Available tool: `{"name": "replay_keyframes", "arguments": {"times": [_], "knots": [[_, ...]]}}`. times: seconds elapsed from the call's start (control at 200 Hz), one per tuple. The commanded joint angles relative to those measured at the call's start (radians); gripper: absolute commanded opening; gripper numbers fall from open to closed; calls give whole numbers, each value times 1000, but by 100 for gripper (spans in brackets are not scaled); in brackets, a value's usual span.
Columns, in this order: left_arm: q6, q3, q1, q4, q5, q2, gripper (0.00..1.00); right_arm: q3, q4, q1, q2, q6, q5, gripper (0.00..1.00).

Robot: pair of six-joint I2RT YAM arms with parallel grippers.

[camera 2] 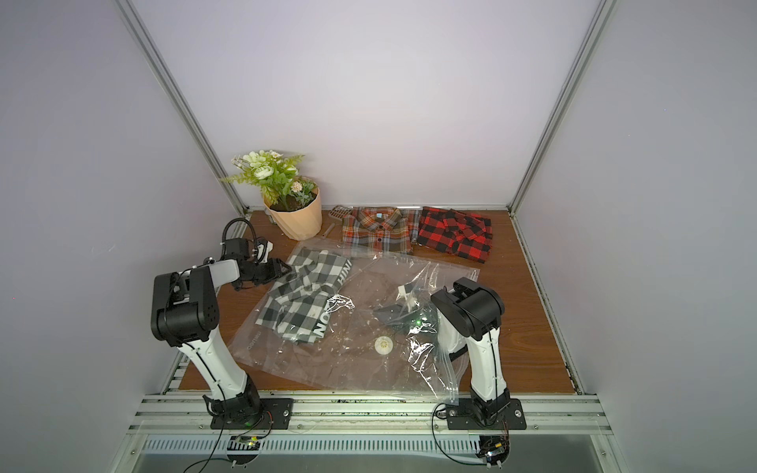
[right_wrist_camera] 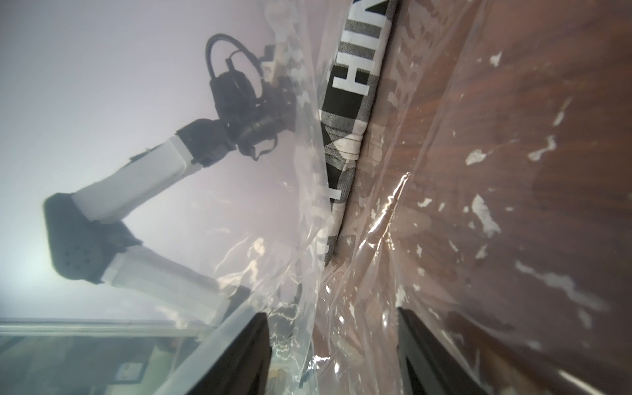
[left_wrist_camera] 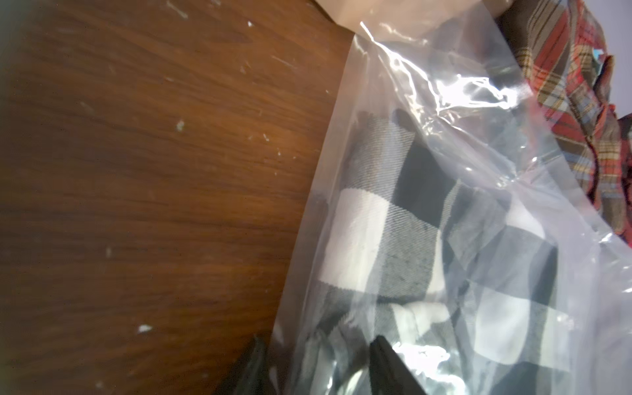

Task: Take the shirt out of the vacuum bag
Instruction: Take out the shirt from the vacuum bag.

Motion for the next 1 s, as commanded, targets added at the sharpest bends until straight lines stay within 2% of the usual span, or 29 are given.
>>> {"name": "replay_keyframes", "arguments": {"times": [0.0, 0.095, 0.21, 0.535, 0.996], "knots": [[13, -25, 5, -68, 19, 19, 40, -18, -101, 8, 16, -43, 20, 64], [-6, -38, 18, -38, 39, -9, 35, -20, -105, 9, 10, -46, 17, 63], [-48, -60, 52, 5, 96, -43, 35, -23, -123, 11, -2, -58, 21, 63], [-95, -128, 75, 77, 183, -118, 36, -21, -155, 17, -19, -71, 24, 63], [-171, -183, 106, 169, 262, -157, 35, -28, -135, 23, 3, -68, 25, 63]]}}
